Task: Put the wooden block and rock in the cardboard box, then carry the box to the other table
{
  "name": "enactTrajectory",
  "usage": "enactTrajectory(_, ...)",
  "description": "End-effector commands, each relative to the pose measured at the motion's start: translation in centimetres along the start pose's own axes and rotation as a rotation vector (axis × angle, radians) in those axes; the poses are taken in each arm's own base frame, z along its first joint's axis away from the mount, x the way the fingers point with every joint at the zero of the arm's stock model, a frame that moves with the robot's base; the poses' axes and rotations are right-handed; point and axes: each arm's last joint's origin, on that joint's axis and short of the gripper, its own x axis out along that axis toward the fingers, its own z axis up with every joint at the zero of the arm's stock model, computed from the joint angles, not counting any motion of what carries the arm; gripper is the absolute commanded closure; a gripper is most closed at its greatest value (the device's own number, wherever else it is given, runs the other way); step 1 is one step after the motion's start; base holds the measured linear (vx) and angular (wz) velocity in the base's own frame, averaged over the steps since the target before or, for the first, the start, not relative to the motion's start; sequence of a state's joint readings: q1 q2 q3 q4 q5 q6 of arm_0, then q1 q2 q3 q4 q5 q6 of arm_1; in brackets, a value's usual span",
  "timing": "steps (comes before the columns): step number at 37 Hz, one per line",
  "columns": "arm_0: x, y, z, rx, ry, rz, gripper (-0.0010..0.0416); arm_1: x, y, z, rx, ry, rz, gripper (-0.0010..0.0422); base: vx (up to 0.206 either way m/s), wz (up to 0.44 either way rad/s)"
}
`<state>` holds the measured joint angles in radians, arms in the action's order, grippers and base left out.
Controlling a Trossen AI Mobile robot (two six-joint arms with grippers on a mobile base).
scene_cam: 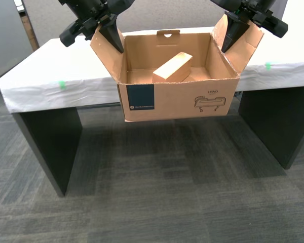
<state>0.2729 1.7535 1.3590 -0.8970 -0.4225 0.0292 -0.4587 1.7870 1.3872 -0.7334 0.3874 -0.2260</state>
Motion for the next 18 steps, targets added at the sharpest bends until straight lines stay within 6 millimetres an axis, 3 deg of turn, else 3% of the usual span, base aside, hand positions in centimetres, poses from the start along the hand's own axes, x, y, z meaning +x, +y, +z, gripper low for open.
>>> enactTrajectory(1,-0.03,0.10,0.04,-0.007,-0.003,0.015,0.0406,-0.06,-0.18,0.05,0.021,-0.002,-0.024,0.0413,0.145,-0.082)
enactTrajectory(18,-0.04,0.08,0.11,-0.012,-0.011,0.015,0.0406,-0.12,-0.14,0.33,0.066,-0.028,-0.031,0.0413,0.149,-0.045)
